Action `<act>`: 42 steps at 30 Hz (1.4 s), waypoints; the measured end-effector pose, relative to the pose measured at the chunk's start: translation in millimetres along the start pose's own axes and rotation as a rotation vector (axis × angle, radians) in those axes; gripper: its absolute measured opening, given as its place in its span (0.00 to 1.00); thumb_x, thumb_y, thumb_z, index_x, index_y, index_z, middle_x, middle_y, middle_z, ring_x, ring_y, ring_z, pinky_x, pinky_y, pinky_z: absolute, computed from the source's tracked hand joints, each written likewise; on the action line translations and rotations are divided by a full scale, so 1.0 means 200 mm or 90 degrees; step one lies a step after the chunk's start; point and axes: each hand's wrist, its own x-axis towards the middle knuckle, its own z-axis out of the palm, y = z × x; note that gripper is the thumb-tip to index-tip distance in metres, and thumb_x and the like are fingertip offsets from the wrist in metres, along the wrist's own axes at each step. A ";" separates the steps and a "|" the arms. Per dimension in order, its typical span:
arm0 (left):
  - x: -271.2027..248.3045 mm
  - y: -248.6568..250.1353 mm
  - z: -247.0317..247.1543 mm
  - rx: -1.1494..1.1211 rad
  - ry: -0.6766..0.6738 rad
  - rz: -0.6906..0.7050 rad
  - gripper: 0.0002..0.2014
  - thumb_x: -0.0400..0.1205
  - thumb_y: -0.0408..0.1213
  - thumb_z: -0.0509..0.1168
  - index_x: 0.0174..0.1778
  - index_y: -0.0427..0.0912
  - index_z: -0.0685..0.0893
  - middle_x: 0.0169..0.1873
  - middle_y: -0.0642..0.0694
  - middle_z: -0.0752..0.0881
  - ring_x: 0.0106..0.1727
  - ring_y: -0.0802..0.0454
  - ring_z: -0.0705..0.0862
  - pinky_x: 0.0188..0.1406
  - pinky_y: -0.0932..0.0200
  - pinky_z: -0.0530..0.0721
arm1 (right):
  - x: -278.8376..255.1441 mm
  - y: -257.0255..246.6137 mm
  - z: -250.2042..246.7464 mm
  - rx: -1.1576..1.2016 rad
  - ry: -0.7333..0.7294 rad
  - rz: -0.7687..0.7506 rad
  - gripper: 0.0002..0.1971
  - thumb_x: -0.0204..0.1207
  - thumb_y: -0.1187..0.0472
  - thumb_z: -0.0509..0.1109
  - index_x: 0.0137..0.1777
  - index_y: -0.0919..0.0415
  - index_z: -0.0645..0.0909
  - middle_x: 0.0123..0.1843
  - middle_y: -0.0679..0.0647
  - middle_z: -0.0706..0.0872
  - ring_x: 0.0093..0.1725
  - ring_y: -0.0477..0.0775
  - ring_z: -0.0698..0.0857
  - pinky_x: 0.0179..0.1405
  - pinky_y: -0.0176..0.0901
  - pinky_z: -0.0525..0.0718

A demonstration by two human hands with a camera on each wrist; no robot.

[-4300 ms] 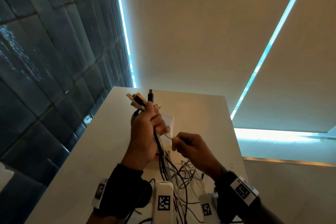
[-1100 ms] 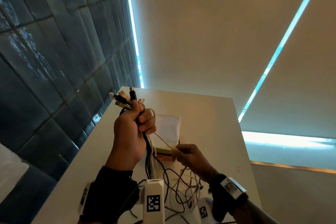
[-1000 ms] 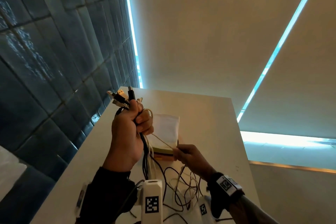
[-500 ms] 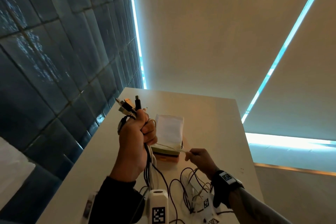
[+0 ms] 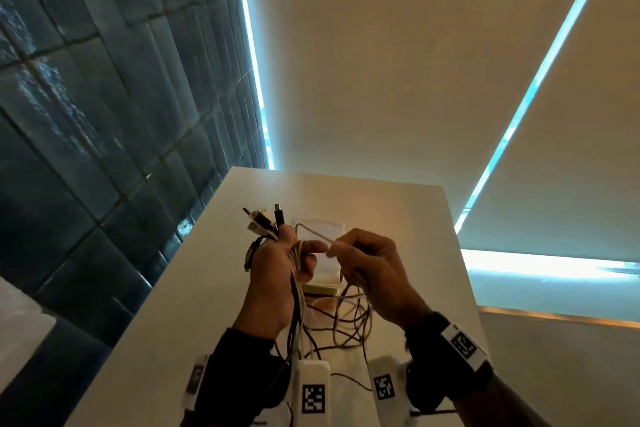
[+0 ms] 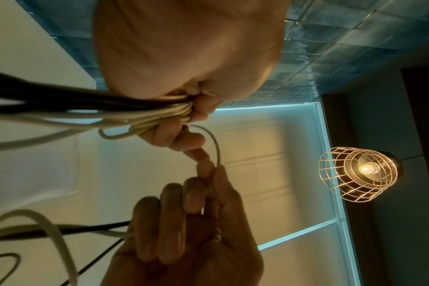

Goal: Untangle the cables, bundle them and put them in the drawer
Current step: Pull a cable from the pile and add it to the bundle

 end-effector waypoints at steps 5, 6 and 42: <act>-0.01 0.03 0.00 -0.070 0.004 0.026 0.13 0.90 0.41 0.49 0.46 0.40 0.76 0.34 0.37 0.90 0.31 0.47 0.83 0.31 0.55 0.78 | -0.06 0.02 0.03 -0.041 -0.121 0.034 0.08 0.77 0.70 0.68 0.37 0.73 0.82 0.26 0.48 0.79 0.24 0.42 0.73 0.26 0.30 0.70; -0.01 0.04 -0.01 -0.103 0.006 0.028 0.13 0.90 0.41 0.50 0.46 0.40 0.76 0.32 0.38 0.89 0.31 0.47 0.84 0.31 0.55 0.82 | -0.07 0.04 0.02 -0.045 -0.142 0.052 0.07 0.77 0.69 0.69 0.37 0.69 0.83 0.27 0.49 0.79 0.25 0.42 0.73 0.27 0.30 0.70; -0.09 0.17 -0.11 -0.065 -0.052 0.152 0.18 0.88 0.43 0.51 0.31 0.44 0.67 0.19 0.52 0.65 0.19 0.58 0.59 0.20 0.62 0.58 | -0.04 0.40 -0.21 -0.214 0.202 0.157 0.08 0.75 0.64 0.73 0.38 0.68 0.86 0.23 0.46 0.78 0.26 0.45 0.72 0.25 0.36 0.71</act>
